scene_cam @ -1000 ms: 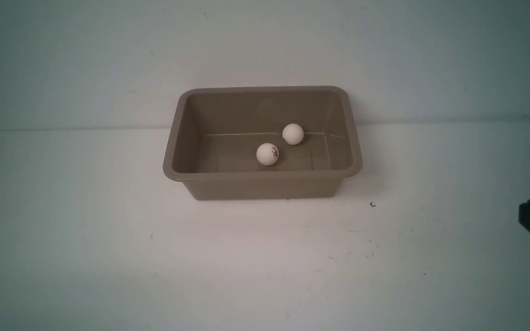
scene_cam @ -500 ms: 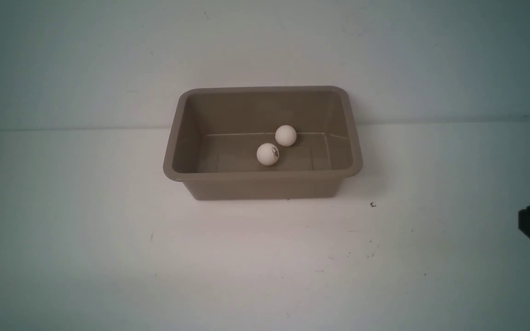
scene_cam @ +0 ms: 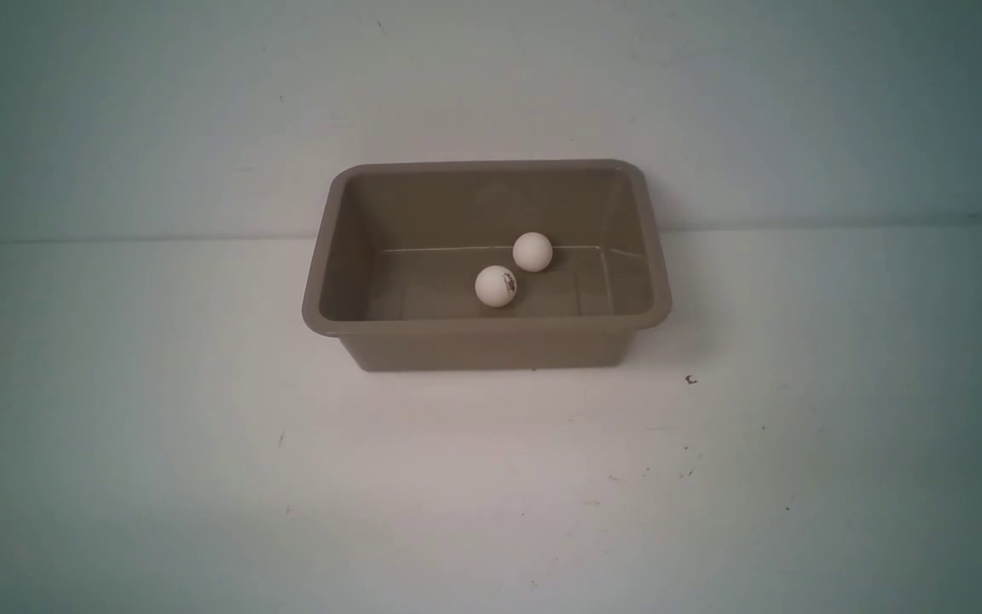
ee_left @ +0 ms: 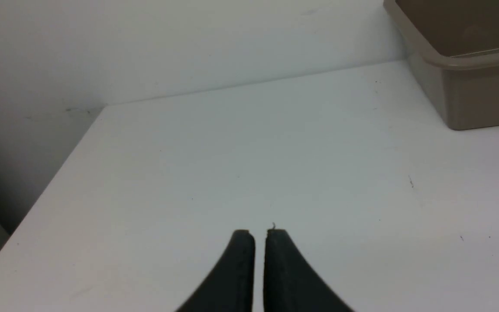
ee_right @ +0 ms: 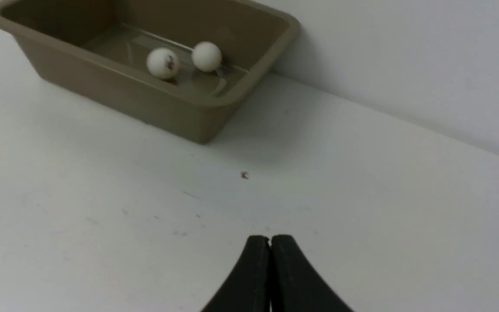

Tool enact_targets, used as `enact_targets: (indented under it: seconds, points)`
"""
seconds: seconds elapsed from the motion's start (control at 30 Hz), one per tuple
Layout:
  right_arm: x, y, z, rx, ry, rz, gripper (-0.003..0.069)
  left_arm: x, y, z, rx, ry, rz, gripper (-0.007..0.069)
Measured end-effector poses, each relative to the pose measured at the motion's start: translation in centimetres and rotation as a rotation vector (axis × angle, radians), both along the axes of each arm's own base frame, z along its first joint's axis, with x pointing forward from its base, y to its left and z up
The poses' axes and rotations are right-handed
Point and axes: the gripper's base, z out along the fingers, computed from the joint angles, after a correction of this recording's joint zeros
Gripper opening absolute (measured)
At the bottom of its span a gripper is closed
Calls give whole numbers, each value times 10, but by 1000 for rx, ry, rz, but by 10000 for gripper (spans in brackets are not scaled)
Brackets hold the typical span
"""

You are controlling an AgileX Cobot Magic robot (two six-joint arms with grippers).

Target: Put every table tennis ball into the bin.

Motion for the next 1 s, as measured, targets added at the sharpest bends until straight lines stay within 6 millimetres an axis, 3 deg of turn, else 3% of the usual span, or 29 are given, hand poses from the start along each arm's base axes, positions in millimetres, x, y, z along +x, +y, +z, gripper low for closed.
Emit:
enact_targets:
  seconds: [0.17, 0.27, 0.47, 0.53, 1.0]
  points:
    - [-37, -33, -14, 45, -140, -311, -10, 0, 0, 0, 0, 0, 0, 20]
    - [-48, -34, -29, 52, -205, -344, -10, 0, 0, 0, 0, 0, 0, 20]
    - [-58, -34, -85, 77, -216, -361, -10, 0, 0, 0, 0, 0, 0, 20]
    - [-59, -33, -96, 101, -200, -366, -10, 0, 0, 0, 0, 0, 0, 20]
    - [-62, -32, -96, 172, -222, -378, -10, 0, 0, 0, 0, 2, 1, 20]
